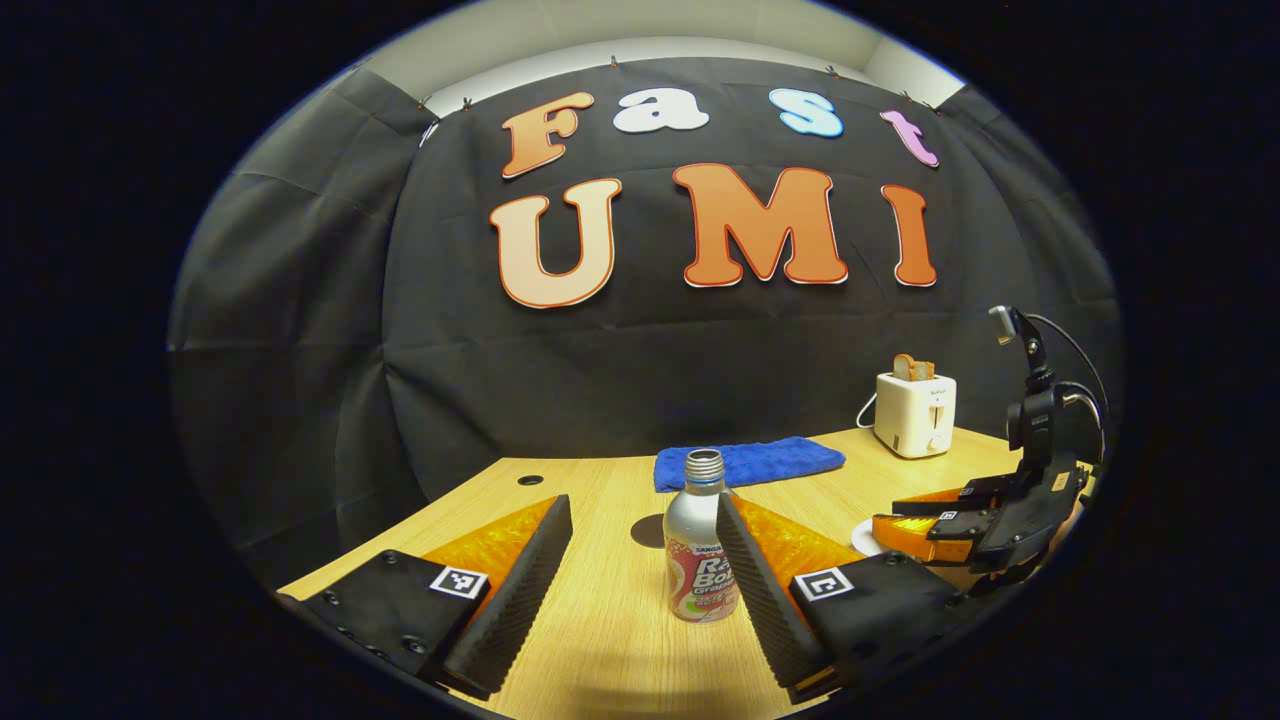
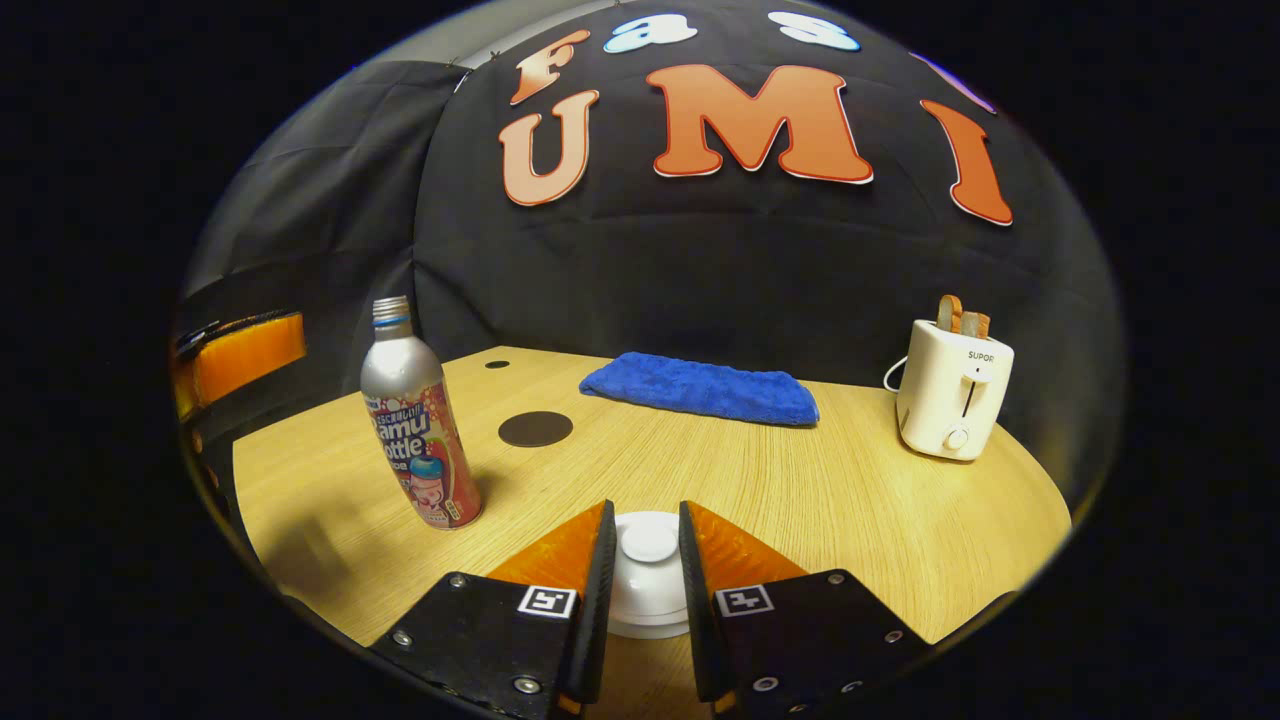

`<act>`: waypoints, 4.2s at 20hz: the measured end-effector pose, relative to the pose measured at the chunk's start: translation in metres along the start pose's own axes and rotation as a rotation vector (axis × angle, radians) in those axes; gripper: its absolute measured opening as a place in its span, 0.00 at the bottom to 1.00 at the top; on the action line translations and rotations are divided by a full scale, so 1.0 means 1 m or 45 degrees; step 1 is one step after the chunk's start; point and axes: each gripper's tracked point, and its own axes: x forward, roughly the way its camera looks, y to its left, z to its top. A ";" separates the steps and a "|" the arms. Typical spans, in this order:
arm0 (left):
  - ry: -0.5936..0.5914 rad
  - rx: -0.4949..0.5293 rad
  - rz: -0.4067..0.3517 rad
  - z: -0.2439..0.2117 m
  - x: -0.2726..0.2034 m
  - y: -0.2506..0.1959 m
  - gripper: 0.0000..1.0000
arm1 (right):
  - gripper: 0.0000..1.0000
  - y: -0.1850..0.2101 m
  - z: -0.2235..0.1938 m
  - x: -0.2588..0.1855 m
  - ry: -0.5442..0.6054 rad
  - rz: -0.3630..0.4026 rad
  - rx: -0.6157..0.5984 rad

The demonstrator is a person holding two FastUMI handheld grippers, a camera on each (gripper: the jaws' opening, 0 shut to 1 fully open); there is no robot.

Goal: Open the teacup lid with one hand, grasp the water bottle and pour water into the teacup with the other hand; after pouring, place the water bottle on the coaster and then close the teacup lid.

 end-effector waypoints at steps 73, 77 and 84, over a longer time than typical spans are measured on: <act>0.178 0.529 0.027 -0.058 0.117 -0.016 0.85 | 0.22 -0.094 0.067 -0.100 -0.290 -0.136 0.068; 0.137 0.720 0.023 -0.046 0.110 -0.020 0.86 | 0.22 -0.100 0.068 -0.109 -0.300 -0.149 0.075; 0.081 1.019 -0.041 -0.049 0.098 -0.061 0.86 | 0.22 -0.117 0.062 -0.124 -0.301 -0.186 0.085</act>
